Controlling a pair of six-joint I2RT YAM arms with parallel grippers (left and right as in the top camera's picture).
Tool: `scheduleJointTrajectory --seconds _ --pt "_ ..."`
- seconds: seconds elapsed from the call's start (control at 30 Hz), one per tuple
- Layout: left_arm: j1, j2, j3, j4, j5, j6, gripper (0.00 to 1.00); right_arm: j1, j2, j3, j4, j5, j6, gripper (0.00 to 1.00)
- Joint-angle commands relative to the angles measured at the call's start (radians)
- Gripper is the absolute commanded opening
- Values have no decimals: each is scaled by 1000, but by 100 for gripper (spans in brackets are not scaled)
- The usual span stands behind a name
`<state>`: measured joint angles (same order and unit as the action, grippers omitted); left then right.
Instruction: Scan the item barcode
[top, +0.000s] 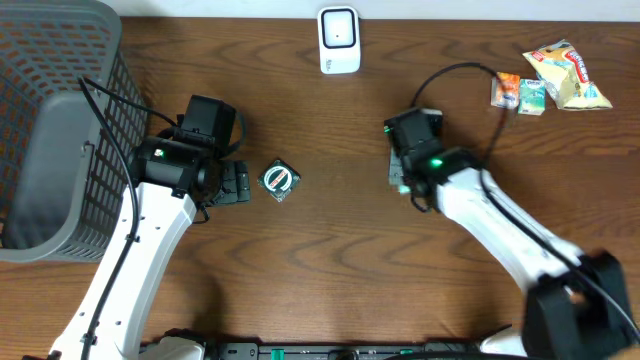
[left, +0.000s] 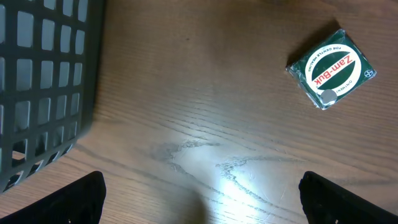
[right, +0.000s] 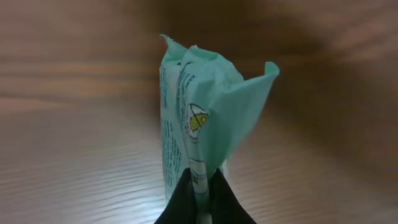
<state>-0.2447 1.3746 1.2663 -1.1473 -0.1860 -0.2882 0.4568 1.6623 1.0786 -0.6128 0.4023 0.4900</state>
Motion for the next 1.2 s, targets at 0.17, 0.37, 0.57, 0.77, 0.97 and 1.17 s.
scheduleJointTrajectory --seconds 0.17,0.37,0.57,0.77,0.97,1.17 --pt "3 4 0 -3 -10 -2 98 19 140 28 -43 196 -42 8" --pt "3 4 0 -4 -10 -2 98 56 140 92 -113 92 -95 1" --pt "3 4 0 -3 -9 -2 98 87 140 143 -133 71 -118 1" --pt "3 4 0 -3 -10 -2 98 127 140 192 -132 73 -132 1" --pt "3 4 0 -3 -10 -2 98 146 143 191 -101 -43 -131 1" --pt "3 4 0 -3 -9 -2 98 54 143 259 -229 3 -83 41"
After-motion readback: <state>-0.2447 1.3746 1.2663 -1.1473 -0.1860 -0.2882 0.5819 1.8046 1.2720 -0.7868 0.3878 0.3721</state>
